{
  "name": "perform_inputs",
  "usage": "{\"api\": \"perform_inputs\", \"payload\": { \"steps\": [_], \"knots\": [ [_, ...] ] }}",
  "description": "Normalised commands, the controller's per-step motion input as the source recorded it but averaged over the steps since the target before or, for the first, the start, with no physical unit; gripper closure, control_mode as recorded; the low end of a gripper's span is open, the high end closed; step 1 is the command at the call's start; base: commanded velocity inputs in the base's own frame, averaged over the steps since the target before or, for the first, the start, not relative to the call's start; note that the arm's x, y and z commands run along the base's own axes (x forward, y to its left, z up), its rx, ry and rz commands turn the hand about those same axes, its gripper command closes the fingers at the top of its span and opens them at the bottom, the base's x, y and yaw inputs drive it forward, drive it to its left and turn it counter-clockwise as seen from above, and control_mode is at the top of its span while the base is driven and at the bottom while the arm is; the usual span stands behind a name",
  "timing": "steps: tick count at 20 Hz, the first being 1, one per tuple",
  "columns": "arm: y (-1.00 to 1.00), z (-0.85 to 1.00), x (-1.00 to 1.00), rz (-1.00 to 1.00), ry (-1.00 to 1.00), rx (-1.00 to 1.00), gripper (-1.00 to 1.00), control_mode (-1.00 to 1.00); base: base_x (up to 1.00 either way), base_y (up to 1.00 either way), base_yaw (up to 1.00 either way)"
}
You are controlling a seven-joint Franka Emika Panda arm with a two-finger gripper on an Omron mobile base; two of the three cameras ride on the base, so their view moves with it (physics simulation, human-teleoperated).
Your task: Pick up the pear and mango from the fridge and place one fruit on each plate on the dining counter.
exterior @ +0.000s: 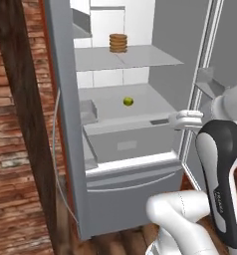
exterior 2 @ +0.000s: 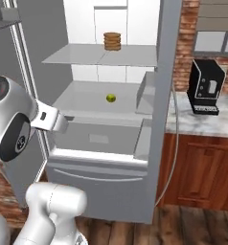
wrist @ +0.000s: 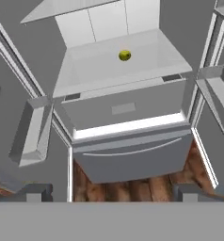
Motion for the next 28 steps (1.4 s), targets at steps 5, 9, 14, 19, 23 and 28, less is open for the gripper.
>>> {"api": "perform_inputs", "payload": {
  "steps": [5, 9, 14, 19, 23, 28],
  "knots": [
    [0.00, 0.00, 0.00, 0.00, 0.00, 0.00, -1.00, 1.00, 0.99, -0.04, 0.00],
    [0.00, 0.00, 0.00, 0.00, 0.00, 0.00, -1.00, 1.00, 1.00, -0.01, 0.00],
    [0.00, 0.00, 0.00, 0.00, 0.00, 0.00, -1.00, 1.00, 1.00, -0.21, 0.02],
    [0.00, 0.00, 0.00, 0.00, 0.00, 0.00, -1.00, 1.00, 0.90, -0.31, 0.09],
    [0.00, 0.00, 0.00, 0.00, 0.00, 0.00, -1.00, 1.00, 0.66, -0.26, 0.10],
    [-0.07, 0.00, 0.08, 0.01, 0.00, 0.00, -1.00, -1.00, 0.23, -0.11, 0.04]
  ]
}}
